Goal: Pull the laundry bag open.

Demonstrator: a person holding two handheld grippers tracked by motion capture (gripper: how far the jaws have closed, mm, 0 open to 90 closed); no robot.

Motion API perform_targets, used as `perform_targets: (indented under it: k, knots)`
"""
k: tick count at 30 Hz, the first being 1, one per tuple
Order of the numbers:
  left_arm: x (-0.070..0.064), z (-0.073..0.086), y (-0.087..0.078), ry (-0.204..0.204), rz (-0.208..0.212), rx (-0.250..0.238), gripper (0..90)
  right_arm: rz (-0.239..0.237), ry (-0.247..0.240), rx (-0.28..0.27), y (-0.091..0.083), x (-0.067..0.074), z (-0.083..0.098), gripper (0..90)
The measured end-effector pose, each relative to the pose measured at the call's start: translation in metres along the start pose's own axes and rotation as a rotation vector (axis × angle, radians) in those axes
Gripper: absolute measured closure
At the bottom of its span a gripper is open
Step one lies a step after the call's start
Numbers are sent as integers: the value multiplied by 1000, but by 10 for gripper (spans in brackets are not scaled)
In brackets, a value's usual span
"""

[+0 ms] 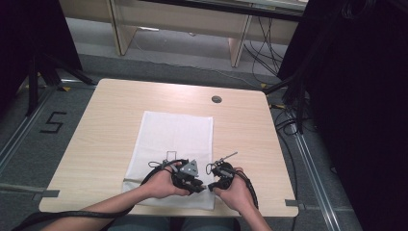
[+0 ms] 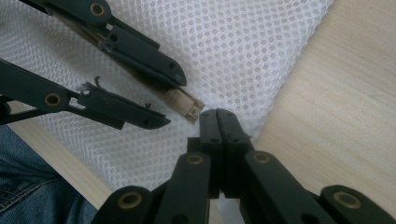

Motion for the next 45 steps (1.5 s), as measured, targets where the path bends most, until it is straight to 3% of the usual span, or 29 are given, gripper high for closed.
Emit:
perform_targets:
  k: [4,6,15,20,22,25,30,34,36,37,39,41,45]
  knots:
    - [0,-2,2,15,1,6,737,5,-11,-4,0,0,0,900]
    - [0,-2,4,-8,-2,10,745,6,-12,1,0,0,-1,900]
    - [-1,-6,6,-21,-21,36,804,17,9,7,-1,2,0,900]
    - [-5,-8,6,36,-37,52,824,10,-2,3,0,1,0,900]
    - [-7,-8,5,12,-30,48,867,23,13,13,0,2,0,900]
    - [-7,-7,4,44,-37,60,868,16,-11,8,0,2,-1,900]
    - [-7,-5,6,20,-41,36,864,6,-18,3,1,0,-1,900]
    - [-8,-4,7,25,-47,33,855,8,15,4,1,1,0,900]
    - [-7,-4,7,31,-45,32,853,7,-3,7,1,0,-1,900]
    - [-8,-3,7,8,-48,28,853,5,6,10,0,0,-1,900]
    - [-8,-3,7,5,-50,28,858,3,0,13,0,0,-1,900]
    - [-9,-4,6,24,-57,42,867,6,-3,9,0,0,-1,900]
    - [-9,-5,4,12,-54,60,870,13,-20,6,0,1,-1,900]
Point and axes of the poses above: each handheld gripper's, and its own axes: y roughly forward along the jaws, z roughly out of its underside, x roughly to its left, the point moved 3 cm from there along y, roughly forward along the jaws, and after that the axes turned 8 degrees about -x, right-handed, at the moved point
